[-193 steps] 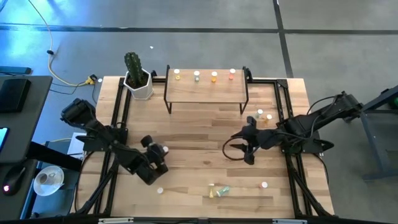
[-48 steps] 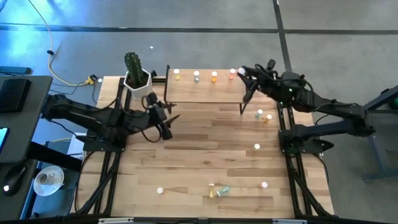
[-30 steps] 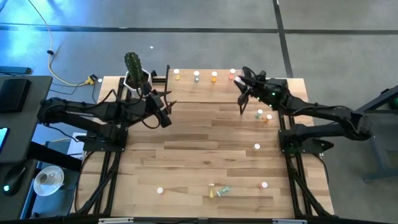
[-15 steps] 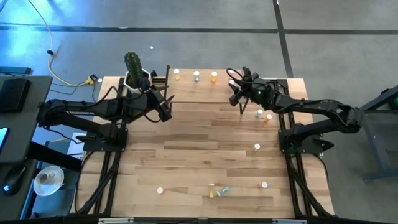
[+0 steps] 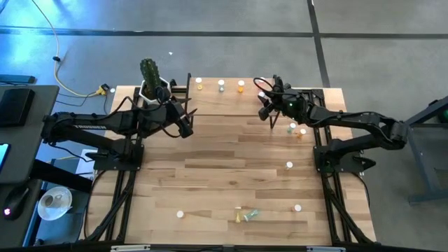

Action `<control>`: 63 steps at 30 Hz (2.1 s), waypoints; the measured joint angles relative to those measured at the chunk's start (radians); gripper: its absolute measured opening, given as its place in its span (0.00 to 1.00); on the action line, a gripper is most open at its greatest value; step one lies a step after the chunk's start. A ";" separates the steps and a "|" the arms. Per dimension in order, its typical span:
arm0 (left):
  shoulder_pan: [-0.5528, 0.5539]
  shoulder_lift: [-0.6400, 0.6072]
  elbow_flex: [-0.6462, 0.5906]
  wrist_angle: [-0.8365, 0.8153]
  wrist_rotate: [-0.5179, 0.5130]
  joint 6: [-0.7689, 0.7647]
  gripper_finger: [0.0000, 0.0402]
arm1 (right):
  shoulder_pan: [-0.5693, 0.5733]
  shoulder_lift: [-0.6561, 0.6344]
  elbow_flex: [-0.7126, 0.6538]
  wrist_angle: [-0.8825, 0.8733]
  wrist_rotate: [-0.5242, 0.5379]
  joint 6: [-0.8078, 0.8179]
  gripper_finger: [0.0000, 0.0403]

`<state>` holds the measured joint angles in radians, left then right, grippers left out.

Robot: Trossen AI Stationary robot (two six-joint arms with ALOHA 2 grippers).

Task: Pick and place medicine bottles onto shelf by color
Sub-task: Put the left pink pill bottle on the shelf aligned with the other pink pill bottle, then put the top orange pill bottle on the shelf aligned with the other orange pill bottle

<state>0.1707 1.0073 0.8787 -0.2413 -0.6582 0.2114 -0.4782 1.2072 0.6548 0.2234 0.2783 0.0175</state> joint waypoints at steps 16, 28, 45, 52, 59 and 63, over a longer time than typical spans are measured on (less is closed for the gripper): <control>0.000 0.000 0.000 -0.002 0.001 -0.025 0.48 | 0.000 0.000 0.000 -0.003 0.000 0.004 0.29; 0.000 0.000 0.000 -0.002 0.001 -0.025 0.48 | 0.000 -0.001 0.000 -0.002 0.010 -0.021 0.40; -0.001 0.000 0.000 -0.033 0.002 -0.046 0.48 | 0.017 -0.155 0.000 -0.068 0.009 -0.017 0.40; -0.001 0.000 0.000 -0.062 0.026 -0.055 0.48 | 0.108 -0.261 0.000 -0.213 0.006 0.010 0.40; -0.001 0.000 0.000 -0.081 0.031 -0.075 0.48 | 0.174 -0.370 0.000 -0.450 0.004 0.133 0.40; -0.001 0.000 0.000 -0.085 0.031 -0.077 0.48 | 0.178 -0.422 0.002 -0.592 0.004 0.191 0.40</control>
<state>0.1696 1.0077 0.8787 -0.3264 -0.6273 0.1341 -0.2998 0.7854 0.6563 -0.3687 0.2827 0.2080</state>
